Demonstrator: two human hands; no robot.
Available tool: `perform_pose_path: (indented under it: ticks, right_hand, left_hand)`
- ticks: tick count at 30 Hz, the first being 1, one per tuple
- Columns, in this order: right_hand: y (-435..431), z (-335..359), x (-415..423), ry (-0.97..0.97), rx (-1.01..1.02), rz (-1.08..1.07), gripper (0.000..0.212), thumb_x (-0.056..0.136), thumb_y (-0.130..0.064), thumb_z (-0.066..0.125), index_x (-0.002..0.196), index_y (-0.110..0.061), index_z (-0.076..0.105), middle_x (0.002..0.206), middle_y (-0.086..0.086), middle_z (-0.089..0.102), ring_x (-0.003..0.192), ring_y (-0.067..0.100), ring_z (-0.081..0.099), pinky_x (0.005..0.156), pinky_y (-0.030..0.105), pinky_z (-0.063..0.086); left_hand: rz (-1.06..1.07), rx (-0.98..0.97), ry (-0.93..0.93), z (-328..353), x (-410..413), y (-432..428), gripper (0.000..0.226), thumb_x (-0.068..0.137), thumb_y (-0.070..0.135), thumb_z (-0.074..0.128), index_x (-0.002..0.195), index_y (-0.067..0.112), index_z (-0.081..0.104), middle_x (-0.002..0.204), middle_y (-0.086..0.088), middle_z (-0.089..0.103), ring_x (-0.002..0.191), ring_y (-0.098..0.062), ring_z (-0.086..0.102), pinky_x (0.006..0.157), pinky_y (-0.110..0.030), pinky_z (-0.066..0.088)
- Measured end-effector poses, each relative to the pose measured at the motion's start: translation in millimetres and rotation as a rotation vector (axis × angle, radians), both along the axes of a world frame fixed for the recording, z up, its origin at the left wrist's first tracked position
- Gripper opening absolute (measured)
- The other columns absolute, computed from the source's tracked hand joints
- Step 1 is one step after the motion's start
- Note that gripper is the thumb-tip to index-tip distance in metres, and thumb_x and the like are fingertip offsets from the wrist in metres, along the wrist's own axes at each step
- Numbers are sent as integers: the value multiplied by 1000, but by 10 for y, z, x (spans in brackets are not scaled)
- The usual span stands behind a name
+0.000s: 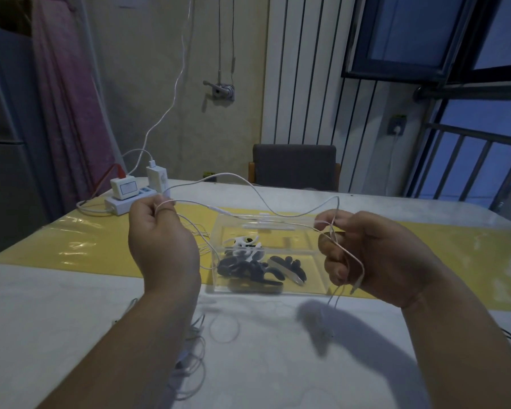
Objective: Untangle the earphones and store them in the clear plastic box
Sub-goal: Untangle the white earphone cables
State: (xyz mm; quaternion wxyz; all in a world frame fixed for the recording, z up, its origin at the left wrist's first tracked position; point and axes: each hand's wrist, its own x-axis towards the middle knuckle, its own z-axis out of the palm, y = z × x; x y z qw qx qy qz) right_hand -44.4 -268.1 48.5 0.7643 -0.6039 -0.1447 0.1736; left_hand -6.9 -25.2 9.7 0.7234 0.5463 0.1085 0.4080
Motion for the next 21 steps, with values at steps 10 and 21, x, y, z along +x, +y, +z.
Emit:
perform_pose_path:
  ticks: [10, 21]
  right_hand:
    - [14, 8, 33, -6, -142, -217, 25, 86, 7, 34, 89, -9, 53, 59, 12, 52, 41, 16, 42, 42, 22, 32]
    - [40, 24, -30, 23, -89, -125, 12, 66, -4, 43, 60, -13, 48, 96, 27, 69, 48, 19, 44, 42, 24, 36]
  left_hand:
    - [4, 1, 8, -10, 3, 16, 15, 85, 34, 46, 72, 36, 54, 60, 7, 40, 55, -18, 33, 59, -39, 29]
    - [9, 5, 25, -1, 1, 28, 12, 83, 38, 46, 80, 32, 56, 61, 6, 42, 58, -19, 35, 62, -39, 32]
